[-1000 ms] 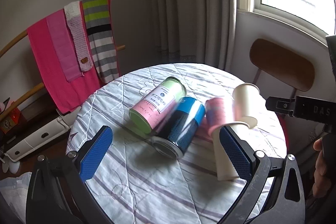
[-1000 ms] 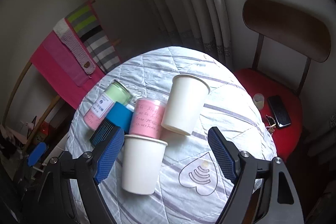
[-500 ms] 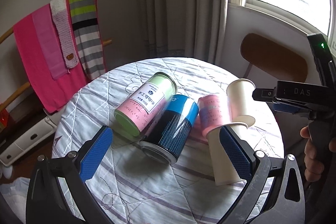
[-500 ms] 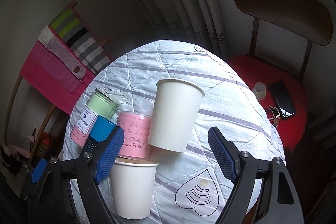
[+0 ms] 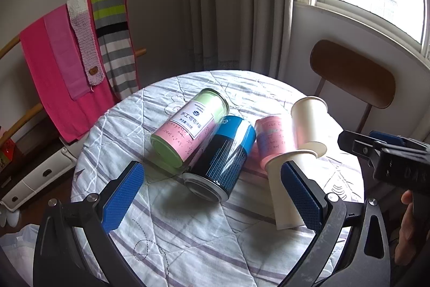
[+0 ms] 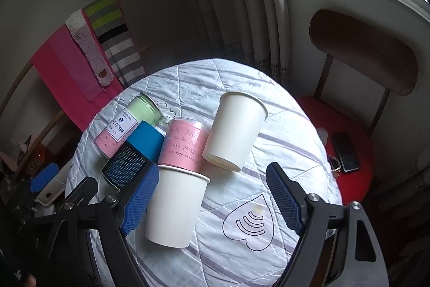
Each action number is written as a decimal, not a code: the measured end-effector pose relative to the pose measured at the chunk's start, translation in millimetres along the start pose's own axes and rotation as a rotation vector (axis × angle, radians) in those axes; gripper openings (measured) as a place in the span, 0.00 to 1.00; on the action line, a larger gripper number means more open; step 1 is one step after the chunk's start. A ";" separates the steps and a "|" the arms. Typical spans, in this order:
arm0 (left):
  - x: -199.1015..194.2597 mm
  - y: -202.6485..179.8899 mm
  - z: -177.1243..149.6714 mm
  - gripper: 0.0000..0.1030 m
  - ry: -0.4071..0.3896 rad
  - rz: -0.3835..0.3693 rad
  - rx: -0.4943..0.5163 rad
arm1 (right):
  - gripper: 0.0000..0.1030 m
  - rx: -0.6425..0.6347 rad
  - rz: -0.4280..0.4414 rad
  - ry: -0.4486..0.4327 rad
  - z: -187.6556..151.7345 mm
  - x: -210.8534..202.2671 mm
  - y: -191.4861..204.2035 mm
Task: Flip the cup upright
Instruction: 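Move the right gripper toward the white paper cup lying on its side, then close the right gripper around the white cup's body and lift it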
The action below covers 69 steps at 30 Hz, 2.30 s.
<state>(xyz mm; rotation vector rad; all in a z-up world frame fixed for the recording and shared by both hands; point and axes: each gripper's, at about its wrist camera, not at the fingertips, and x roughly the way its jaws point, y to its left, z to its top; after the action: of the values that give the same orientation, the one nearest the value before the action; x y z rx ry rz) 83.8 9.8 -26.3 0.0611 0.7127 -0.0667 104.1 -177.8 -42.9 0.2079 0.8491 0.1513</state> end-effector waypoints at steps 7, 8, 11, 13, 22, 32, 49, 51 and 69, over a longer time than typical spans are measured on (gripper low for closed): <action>-37.2 -1.5 -8.4 1.00 -0.045 0.015 0.010 | 0.80 -0.123 -0.061 -0.140 -13.7 -38.8 31.8; -40.9 -1.8 -9.5 1.00 -0.046 0.015 0.009 | 0.80 -0.137 -0.066 -0.150 -15.7 -43.7 34.9; -53.7 -0.9 -14.3 1.00 -0.054 0.030 0.003 | 0.80 -0.161 -0.076 -0.184 -23.6 -58.2 40.6; -61.5 -0.1 -16.2 1.00 -0.062 0.036 0.001 | 0.80 -0.159 -0.072 -0.198 -26.8 -65.2 42.3; -73.6 2.9 -17.5 1.00 -0.090 0.058 0.000 | 0.80 -0.141 -0.075 -0.232 -28.9 -79.0 38.7; -34.4 18.6 -14.3 1.00 -0.036 0.063 -0.029 | 0.80 0.018 -0.019 -0.108 -2.4 -26.1 -2.7; 11.5 38.5 -11.7 1.00 0.014 0.067 -0.039 | 0.60 0.344 0.065 0.181 20.2 97.3 -49.0; 11.5 39.5 -11.8 1.00 0.014 0.064 -0.041 | 0.60 0.346 0.064 0.183 19.7 99.8 -50.0; -17.6 75.5 -24.3 1.00 0.005 0.098 -0.084 | 0.60 0.373 0.106 0.109 30.9 61.8 -52.1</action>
<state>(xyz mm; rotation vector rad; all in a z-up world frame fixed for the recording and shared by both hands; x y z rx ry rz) 60.9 87.6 -30.6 0.0157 0.7161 0.0570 170.4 -218.8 -80.6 0.5988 0.9712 0.1025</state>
